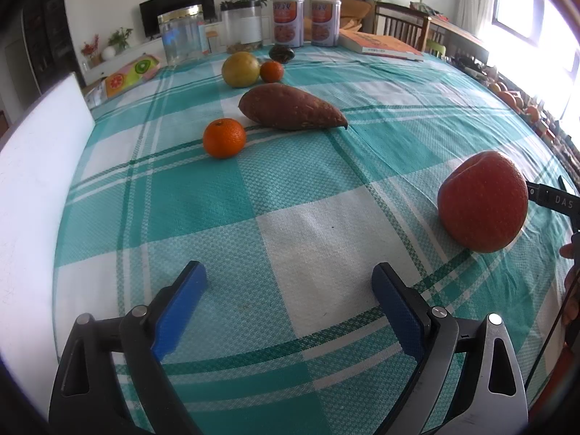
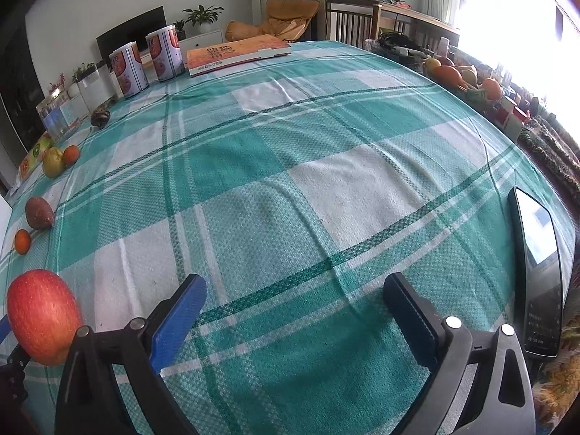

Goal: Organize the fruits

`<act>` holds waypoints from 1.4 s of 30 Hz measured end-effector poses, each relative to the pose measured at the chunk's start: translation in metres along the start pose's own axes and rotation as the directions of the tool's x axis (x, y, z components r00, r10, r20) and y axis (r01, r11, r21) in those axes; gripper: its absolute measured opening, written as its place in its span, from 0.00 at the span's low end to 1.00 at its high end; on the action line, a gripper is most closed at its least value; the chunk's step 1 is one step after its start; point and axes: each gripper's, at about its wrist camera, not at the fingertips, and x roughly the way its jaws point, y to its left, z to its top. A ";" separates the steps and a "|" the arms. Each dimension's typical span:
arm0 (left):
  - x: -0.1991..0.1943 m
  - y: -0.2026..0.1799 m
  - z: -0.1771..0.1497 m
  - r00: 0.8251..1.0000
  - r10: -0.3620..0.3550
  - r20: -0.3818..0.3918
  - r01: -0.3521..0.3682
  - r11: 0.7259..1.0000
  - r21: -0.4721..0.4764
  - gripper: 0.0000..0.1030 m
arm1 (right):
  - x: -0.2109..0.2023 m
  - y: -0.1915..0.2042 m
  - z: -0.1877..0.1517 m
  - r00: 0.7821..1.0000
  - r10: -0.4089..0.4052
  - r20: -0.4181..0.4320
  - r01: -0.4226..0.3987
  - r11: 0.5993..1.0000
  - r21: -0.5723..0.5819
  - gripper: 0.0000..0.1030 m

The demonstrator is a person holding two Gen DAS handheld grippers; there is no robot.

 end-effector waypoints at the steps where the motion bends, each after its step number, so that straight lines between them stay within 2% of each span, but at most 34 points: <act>1: 0.000 0.000 0.000 1.000 0.000 0.000 0.000 1.000 0.000 0.91 | 0.000 0.000 0.000 1.000 -0.001 -0.001 0.001 1.000 -0.001 0.96; 42: 0.000 0.000 0.000 1.000 0.000 0.000 0.000 1.000 -0.002 0.92 | 0.000 0.002 0.000 1.000 -0.001 -0.004 0.001 1.000 -0.006 0.98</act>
